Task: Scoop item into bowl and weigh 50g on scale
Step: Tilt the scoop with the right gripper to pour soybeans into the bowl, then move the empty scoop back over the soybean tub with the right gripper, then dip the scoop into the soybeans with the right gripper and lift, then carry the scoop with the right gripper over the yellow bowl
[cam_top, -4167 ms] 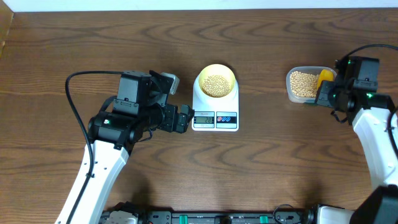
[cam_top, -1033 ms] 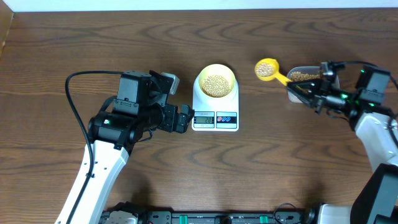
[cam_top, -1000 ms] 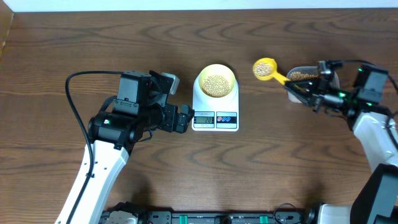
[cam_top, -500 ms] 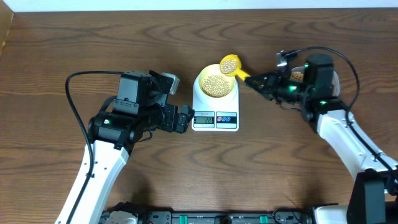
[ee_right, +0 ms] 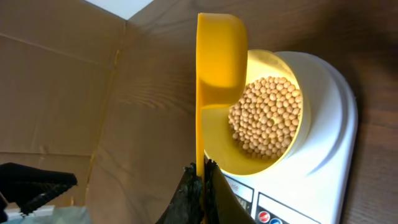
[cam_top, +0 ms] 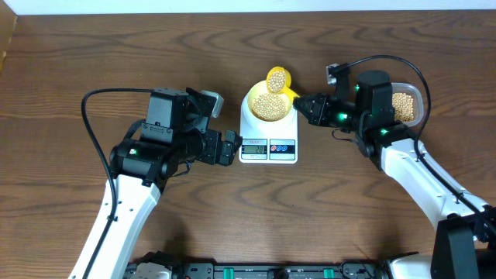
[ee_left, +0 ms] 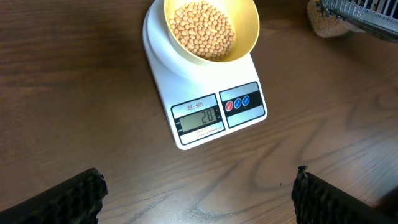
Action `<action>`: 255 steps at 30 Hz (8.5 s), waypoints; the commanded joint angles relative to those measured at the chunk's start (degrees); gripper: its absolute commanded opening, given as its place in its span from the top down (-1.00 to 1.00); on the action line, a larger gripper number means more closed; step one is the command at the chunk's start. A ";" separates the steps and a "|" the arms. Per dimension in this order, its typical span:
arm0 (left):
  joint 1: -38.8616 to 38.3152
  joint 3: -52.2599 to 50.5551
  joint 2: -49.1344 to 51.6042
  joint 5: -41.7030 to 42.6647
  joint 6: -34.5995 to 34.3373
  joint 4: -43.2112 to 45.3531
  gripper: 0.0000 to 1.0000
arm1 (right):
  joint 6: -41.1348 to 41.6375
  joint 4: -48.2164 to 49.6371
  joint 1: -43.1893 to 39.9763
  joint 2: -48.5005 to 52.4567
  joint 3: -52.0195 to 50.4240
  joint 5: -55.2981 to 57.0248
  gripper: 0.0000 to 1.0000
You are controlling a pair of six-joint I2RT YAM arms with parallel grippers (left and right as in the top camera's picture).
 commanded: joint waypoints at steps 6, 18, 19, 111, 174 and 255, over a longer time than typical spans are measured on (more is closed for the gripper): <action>0.20 0.07 0.00 -0.35 0.55 0.04 -0.96 | -7.82 -0.22 0.48 0.17 0.15 2.12 0.98; 0.20 0.07 0.00 -0.35 0.55 0.02 -0.96 | -27.76 -5.01 1.16 0.17 0.15 2.16 0.98; 0.20 0.07 0.00 -0.35 0.55 0.02 -0.96 | -27.76 -5.01 1.16 0.17 0.15 2.16 0.98; 0.20 0.07 0.00 -0.35 0.55 0.02 -0.95 | -66.29 -3.91 6.84 -1.44 0.44 16.74 0.98; 0.20 0.07 0.00 -0.35 0.55 0.02 -0.96 | -18.12 -26.23 -22.95 -3.06 -0.09 10.69 0.98; 0.20 0.07 0.00 -0.35 0.55 0.02 -0.95 | 16.20 -1.25 -20.74 -3.04 -0.09 -23.78 0.98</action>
